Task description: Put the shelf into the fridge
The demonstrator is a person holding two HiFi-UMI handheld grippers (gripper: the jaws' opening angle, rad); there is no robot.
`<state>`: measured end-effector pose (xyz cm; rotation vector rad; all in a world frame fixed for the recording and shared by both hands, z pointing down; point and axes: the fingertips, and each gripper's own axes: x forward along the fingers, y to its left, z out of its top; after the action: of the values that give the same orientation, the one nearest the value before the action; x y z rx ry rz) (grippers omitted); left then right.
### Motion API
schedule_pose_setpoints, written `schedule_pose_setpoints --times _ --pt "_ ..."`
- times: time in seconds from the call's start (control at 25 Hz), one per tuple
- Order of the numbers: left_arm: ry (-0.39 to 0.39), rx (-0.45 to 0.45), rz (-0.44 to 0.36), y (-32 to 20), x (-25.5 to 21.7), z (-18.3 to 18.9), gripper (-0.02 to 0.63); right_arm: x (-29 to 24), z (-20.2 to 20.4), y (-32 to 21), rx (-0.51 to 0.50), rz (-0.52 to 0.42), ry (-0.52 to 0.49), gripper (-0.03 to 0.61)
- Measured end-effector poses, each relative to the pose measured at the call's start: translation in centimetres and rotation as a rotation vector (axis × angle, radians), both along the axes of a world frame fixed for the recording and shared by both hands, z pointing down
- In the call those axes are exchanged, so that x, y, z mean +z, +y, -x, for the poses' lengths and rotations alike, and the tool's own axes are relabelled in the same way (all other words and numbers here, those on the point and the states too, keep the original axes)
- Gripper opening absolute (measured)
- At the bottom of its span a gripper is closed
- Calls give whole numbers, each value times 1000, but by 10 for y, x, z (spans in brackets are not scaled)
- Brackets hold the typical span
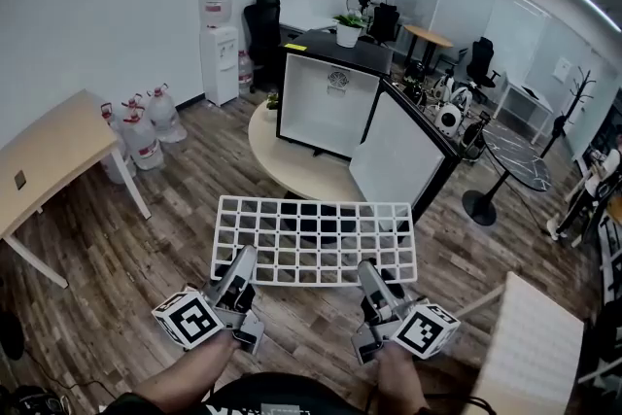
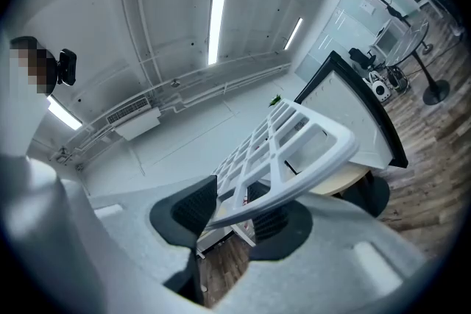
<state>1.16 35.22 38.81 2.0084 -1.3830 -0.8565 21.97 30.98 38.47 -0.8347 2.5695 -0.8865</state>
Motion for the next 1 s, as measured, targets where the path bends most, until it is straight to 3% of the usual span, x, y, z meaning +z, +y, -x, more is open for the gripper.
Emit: schedule_pose_setpoints --times 0.52,0.76,1.0 --pt "8 65 -12 -7 8 48 84 13 40 5 100 28 30 127" --pt "20 47 -7 -12 13 70 84 6 68 -2 50 -5 18 127" --pt "11 -1 4 -45 17 95 84 15 95 -46 6 0 16 127"
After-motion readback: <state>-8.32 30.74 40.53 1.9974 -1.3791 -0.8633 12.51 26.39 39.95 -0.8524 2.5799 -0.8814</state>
